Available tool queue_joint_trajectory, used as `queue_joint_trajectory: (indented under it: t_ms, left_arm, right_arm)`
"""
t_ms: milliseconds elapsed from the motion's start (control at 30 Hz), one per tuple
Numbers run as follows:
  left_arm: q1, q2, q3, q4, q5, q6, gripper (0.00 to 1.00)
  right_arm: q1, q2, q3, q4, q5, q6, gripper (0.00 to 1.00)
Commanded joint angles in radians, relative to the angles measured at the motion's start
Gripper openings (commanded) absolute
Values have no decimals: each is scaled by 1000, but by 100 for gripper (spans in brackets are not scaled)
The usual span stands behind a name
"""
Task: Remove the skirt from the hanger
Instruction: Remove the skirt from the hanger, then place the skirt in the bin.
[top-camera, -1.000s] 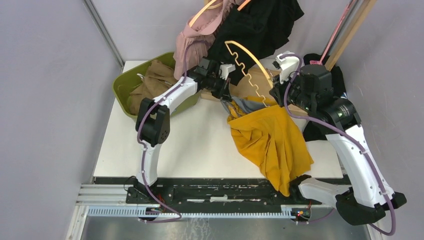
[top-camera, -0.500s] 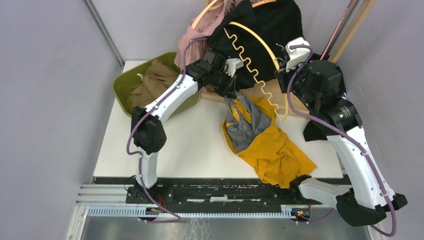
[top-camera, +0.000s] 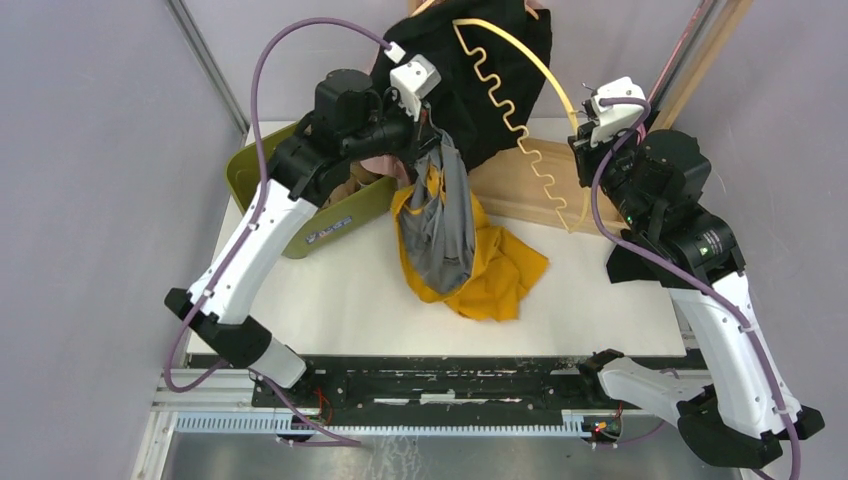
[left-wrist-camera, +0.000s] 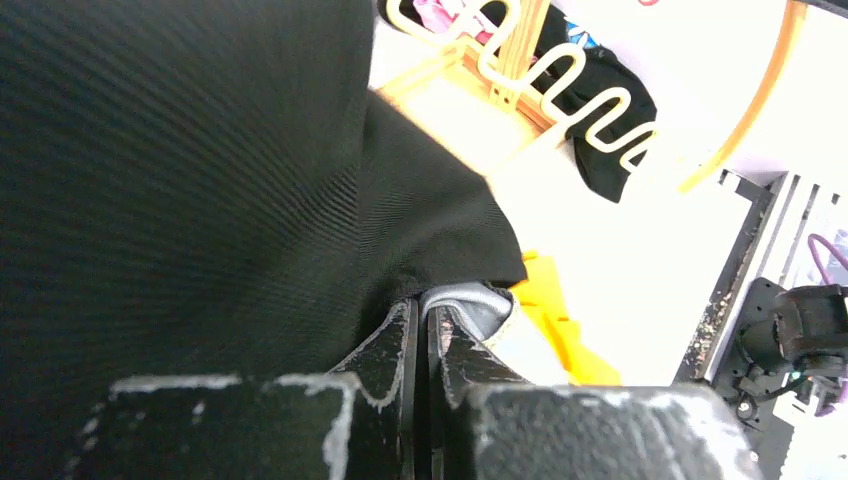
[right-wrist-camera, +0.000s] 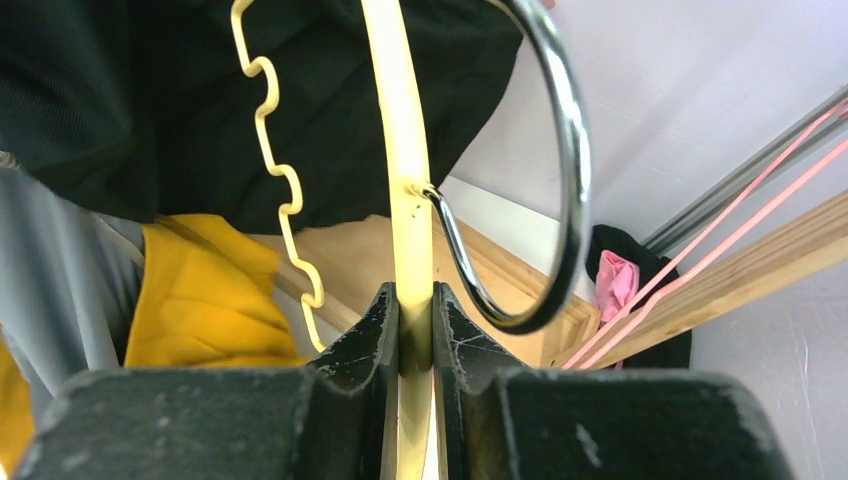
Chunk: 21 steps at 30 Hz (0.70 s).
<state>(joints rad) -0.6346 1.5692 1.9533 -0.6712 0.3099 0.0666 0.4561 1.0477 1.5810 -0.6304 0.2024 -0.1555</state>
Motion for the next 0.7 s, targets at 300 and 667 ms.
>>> queue_joint_trajectory:
  t_ms: [300,667]
  left_arm:
    - [3,60,-32,57,-15,74,3]
    - [14,-176,-37,404,-437,161,3]
  right_arm:
    - [-3,-53,-17,41,32,-5,1]
    - [-4,-102,-13,-70,93,-30,1]
